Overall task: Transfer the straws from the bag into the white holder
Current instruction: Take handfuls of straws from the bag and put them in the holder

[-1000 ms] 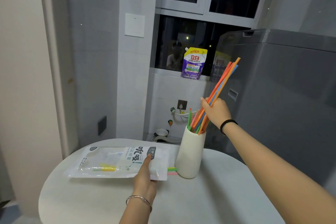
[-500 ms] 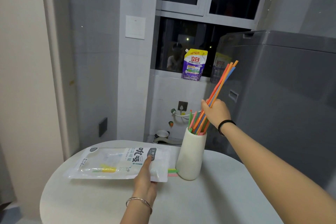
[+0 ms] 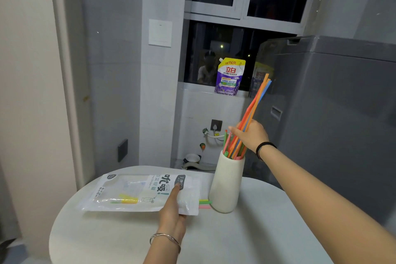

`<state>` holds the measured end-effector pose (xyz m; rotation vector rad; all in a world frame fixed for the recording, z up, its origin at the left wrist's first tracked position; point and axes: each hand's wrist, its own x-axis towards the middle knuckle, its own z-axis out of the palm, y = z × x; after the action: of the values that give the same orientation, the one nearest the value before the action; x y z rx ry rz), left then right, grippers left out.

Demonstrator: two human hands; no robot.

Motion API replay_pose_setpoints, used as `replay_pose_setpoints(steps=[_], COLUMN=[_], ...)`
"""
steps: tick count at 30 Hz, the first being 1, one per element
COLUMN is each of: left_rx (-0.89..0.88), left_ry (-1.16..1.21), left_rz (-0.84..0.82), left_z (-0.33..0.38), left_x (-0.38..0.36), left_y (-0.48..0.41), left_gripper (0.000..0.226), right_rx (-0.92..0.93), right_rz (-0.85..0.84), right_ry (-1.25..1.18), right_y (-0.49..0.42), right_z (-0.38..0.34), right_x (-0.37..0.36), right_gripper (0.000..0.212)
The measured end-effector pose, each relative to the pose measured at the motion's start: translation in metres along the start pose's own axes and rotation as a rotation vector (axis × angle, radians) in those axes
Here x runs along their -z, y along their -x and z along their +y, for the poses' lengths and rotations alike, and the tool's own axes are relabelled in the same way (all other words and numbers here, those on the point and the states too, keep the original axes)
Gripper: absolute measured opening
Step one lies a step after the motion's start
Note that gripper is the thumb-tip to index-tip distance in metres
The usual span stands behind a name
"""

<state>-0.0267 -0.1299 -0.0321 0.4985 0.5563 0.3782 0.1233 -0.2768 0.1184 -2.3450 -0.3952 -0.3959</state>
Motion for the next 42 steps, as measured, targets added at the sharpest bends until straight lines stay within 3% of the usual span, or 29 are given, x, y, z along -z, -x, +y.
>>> replay_pose_setpoints(steps=[5,11,17,22,29,32,35,38,42], left_rx=[0.007,0.026,0.016,0.022,0.021,0.019,0.027,0.023,0.022], left_ry=[0.014,0.015,0.009,0.012,0.038,0.046,0.041,0.033,0.030], left_rz=[-0.011,-0.012,-0.022,-0.019,-0.012,-0.009,-0.018,-0.023,-0.020], left_z=[0.000,-0.001,-0.001,-0.002,-0.002,-0.003,-0.003,-0.002,-0.003], left_x=[0.000,0.000,0.000,0.000,-0.001,-0.001,-0.001,0.000,0.001], left_y=[0.000,0.001,0.000,-0.001,-0.002,-0.001,-0.001,-0.001,-0.002], left_gripper=[0.049,0.051,0.050,0.052,0.052,0.052,0.052,0.052,0.052], right_rx=[0.035,0.072,0.089,0.076,0.109,0.089,0.044,0.075,0.287], right_rz=[0.009,-0.127,-0.042,-0.235,0.001,-0.114,-0.235,-0.117,0.097], right_ry=[-0.159,-0.125,-0.189,-0.051,-0.345,-0.210,-0.068,-0.170,-0.192], right_y=[0.002,0.007,0.005,0.008,0.008,0.012,0.015,0.013,0.008], right_z=[-0.002,-0.001,-0.004,-0.002,-0.014,-0.015,-0.007,-0.004,-0.015], right_x=[0.000,-0.003,0.002,-0.001,0.009,0.004,-0.003,-0.001,0.011], right_gripper=[0.021,0.032,0.037,0.036,0.035,0.047,0.046,0.059,0.083])
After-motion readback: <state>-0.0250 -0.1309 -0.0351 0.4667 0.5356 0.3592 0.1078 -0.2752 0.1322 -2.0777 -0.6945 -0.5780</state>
